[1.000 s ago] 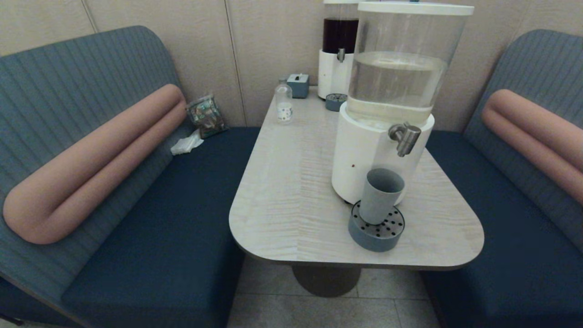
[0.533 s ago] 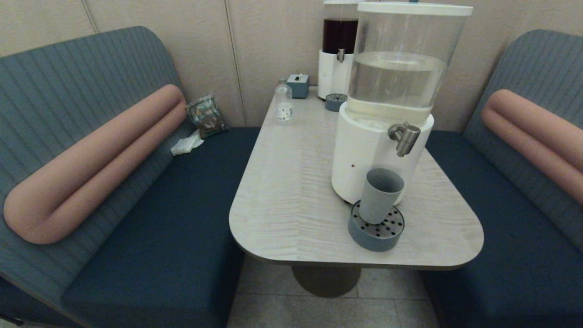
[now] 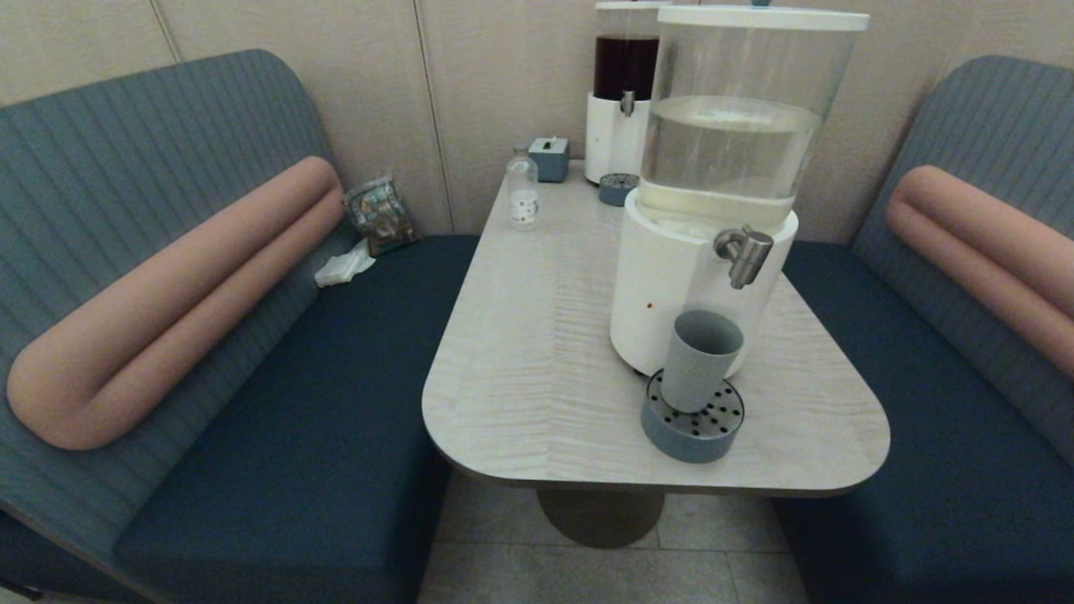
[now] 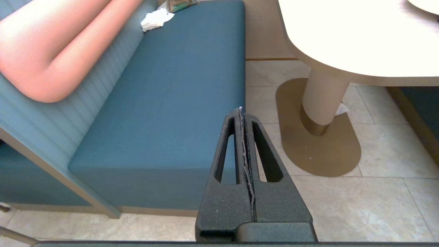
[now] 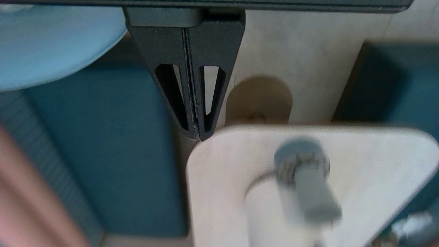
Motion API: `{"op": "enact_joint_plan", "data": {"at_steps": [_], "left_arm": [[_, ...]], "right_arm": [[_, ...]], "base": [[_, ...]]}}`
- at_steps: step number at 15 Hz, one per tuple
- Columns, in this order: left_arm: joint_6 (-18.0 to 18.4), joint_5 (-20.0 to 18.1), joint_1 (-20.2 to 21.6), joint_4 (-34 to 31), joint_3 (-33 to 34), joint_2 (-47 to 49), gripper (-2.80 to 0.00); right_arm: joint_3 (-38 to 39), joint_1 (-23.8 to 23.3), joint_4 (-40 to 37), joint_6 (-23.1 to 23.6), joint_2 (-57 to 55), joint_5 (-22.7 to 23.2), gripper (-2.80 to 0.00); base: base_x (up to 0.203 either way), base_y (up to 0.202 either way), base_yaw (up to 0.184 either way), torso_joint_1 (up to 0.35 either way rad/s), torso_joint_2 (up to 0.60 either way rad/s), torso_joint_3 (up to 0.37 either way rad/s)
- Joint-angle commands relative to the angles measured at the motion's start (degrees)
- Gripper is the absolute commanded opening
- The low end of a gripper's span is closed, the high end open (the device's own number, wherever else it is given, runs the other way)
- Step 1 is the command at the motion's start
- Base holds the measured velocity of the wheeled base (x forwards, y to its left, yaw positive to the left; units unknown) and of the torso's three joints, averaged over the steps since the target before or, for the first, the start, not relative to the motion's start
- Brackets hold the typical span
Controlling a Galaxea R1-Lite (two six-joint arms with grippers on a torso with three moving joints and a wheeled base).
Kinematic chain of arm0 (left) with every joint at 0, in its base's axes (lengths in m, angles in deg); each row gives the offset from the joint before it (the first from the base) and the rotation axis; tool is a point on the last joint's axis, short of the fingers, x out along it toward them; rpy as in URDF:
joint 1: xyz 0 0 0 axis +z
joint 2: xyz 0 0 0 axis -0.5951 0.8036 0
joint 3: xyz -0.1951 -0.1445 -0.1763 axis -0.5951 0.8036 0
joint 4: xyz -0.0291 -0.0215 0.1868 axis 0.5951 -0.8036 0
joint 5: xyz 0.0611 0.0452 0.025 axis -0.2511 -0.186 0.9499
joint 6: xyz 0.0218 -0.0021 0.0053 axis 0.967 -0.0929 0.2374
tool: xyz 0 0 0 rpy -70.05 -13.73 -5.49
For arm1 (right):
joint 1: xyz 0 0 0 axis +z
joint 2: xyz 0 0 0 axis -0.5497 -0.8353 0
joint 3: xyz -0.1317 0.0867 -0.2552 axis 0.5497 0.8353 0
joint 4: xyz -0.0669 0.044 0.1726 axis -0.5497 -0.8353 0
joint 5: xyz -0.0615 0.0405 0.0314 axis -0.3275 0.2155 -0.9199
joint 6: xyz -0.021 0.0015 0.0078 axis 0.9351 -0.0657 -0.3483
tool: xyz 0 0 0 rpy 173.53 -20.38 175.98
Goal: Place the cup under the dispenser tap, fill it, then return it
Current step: Place the cup next to the water dispenser
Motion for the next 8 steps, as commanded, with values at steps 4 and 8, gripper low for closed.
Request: {"op": "enact_joint_plan", "data": {"at_steps": [4,8], "left_arm": [[0.0,0.0,0.0,0.0,0.1,0.1,-2.80],[0.0,0.0,0.1,0.0,0.1,0.1,-2.80]], "right_arm": [[16.2,-1.0,1.2,0.3,10.5,2.9,-2.80],[30.0,-0.8,13.5,0.6,14.5,5.3,-2.80]], "base": [[0.000,0.000,0.000,0.000,0.00,0.000],[0.000,0.000,0.000,0.000,0.00,0.000]]}}
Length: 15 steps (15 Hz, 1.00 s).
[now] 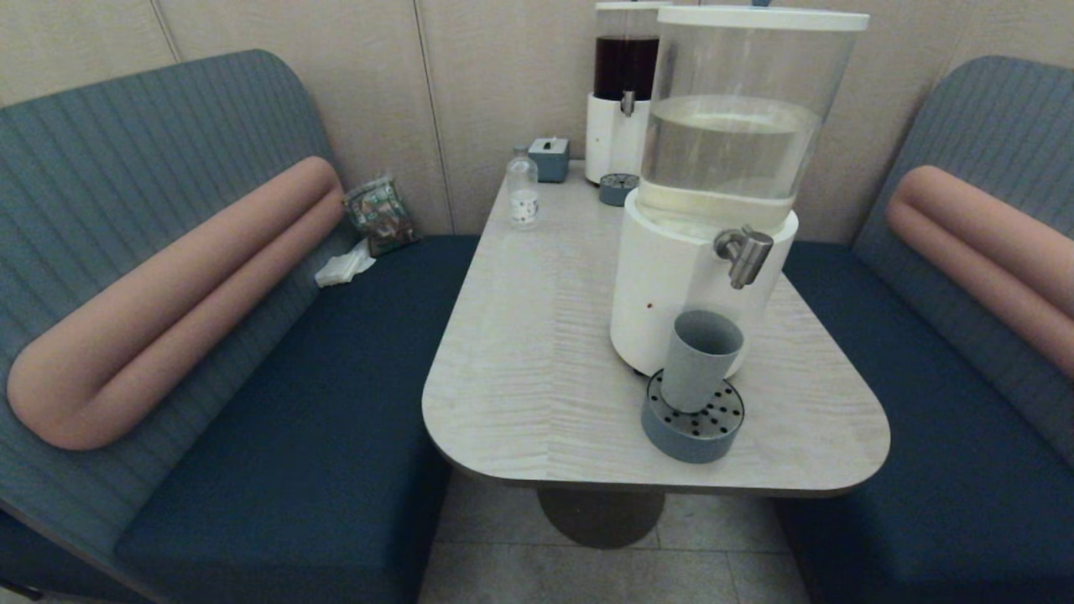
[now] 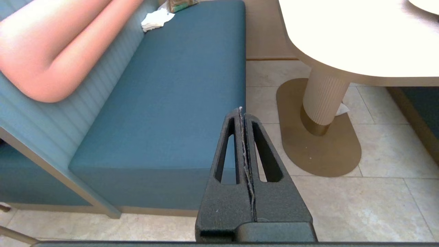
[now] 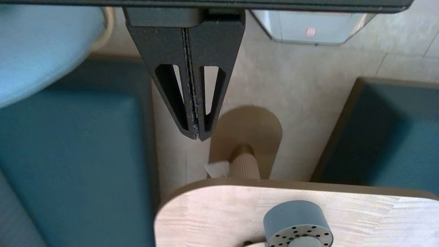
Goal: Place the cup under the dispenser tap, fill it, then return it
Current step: Place the cup next to the water dispenser
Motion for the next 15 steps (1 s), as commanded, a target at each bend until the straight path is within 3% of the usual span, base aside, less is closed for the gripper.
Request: {"op": "enact_joint_plan", "data": {"at_steps": [1,4,9,11,13,15], "left_arm": [[0.0,0.0,0.0,0.0,0.1,0.1,-2.80],[0.0,0.0,0.0,0.0,0.1,0.1,-2.80],[0.0,0.0,0.1,0.0,0.1,0.1,-2.80],[0.0,0.0,0.0,0.0,0.1,0.1,-2.80],[0.0,0.0,0.0,0.0,0.1,0.1,-2.80],[0.0,0.0,0.0,0.0,0.1,0.1,-2.80]], "right_arm": [[5.6,0.0,5.9,0.0,1.8,0.1,-2.80],[12.7,0.0,16.4,0.6,2.1,0.4,-2.80],[14.3,0.0,17.6,-1.4,2.1,-1.1,-2.80],[15.9,0.0,21.5,-2.0,2.1,-3.6,-2.80],[17.5,0.0,25.2,2.2,2.0,-3.5,-2.80],[17.4,0.0,22.7,3.8,1.9,-3.2,-2.80]], "base": [[0.000,0.000,0.000,0.000,0.00,0.000],[0.000,0.000,0.000,0.000,0.00,0.000],[0.000,0.000,0.000,0.000,0.00,0.000],[0.000,0.000,0.000,0.000,0.00,0.000],[0.000,0.000,0.000,0.000,0.00,0.000],[0.000,0.000,0.000,0.000,0.00,0.000]]}}
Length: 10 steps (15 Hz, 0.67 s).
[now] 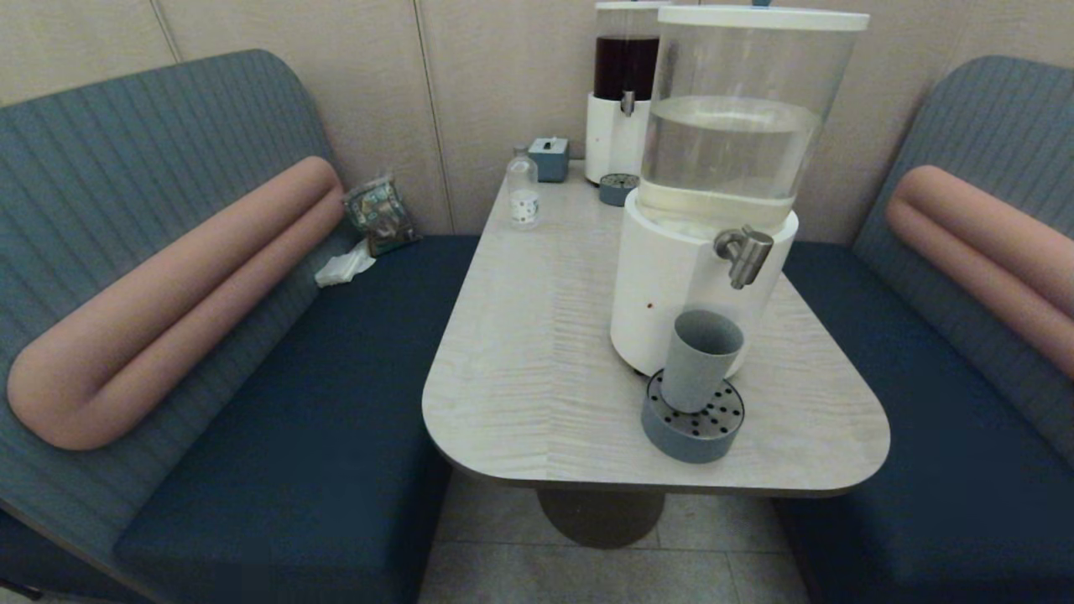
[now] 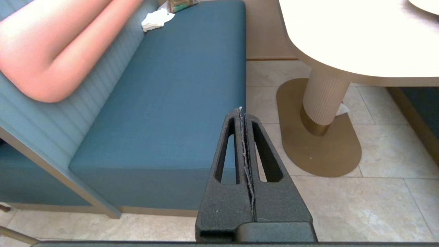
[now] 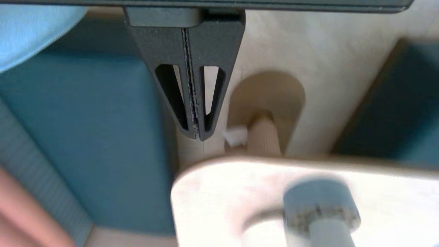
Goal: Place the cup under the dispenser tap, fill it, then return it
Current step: Place the cup next to the water dispenser
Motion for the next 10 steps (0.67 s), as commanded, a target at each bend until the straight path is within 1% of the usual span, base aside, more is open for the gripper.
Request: {"op": "enact_joint_plan", "data": {"at_steps": [1,2,10], "left_arm": [[0.0,0.0,0.1,0.0,0.1,0.1,-2.80],[0.0,0.0,0.0,0.0,0.1,0.1,-2.80],[0.0,0.0,0.0,0.0,0.1,0.1,-2.80]], "right_arm": [[0.1,0.0,0.2,-1.1,-0.2,0.2,-2.80],[0.2,0.0,0.6,-3.2,-0.1,0.2,-2.80],[0.2,0.0,0.6,-3.1,-0.1,0.2,-2.80]], "base": [[0.000,0.000,0.000,0.000,0.00,0.000],[0.000,0.000,0.000,0.000,0.00,0.000],[0.000,0.000,0.000,0.000,0.00,0.000]]}}
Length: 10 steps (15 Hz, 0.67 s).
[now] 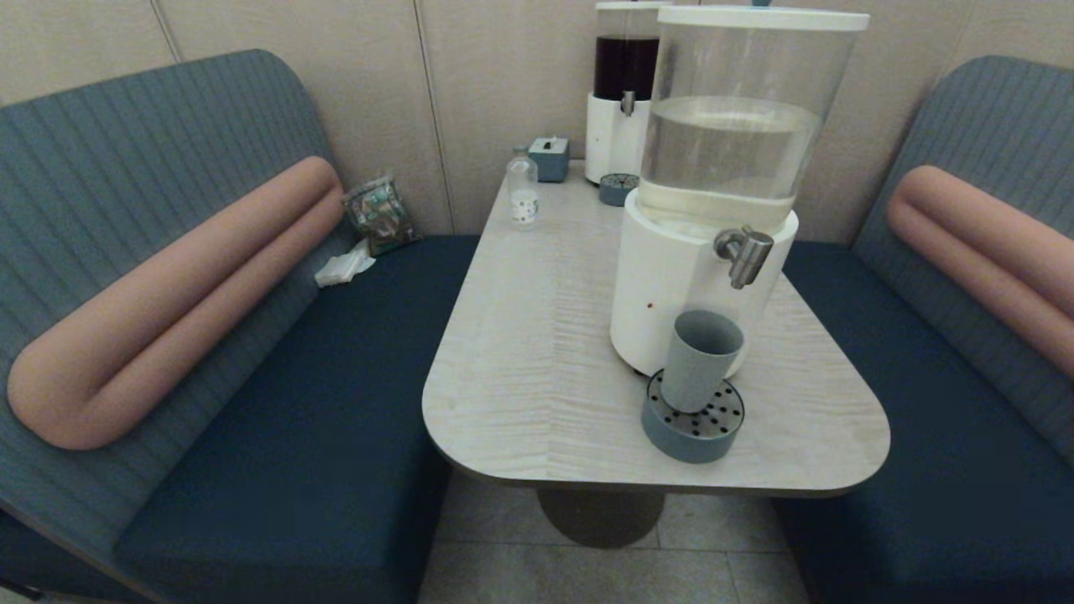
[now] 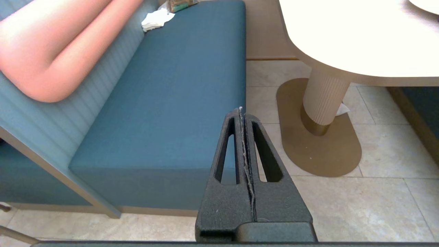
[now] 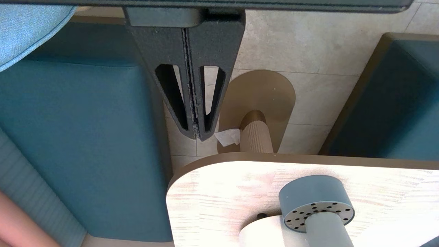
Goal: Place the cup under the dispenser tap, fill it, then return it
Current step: Place the cup next to the water dispenser
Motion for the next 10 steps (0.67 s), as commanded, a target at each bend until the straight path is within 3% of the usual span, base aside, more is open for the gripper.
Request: {"op": "enact_joint_plan", "data": {"at_steps": [1,10], "left_arm": [[0.0,0.0,0.1,-0.1,0.1,0.1,-2.80],[0.7,0.0,0.1,0.0,0.1,0.1,-2.80]], "right_arm": [[0.0,0.0,0.0,0.0,-0.1,0.0,-2.80],[0.0,0.0,0.0,0.0,-0.1,0.0,-2.80]], "base": [[0.000,0.000,0.000,0.000,0.00,0.000],[0.000,0.000,0.000,0.000,0.00,0.000]]}}
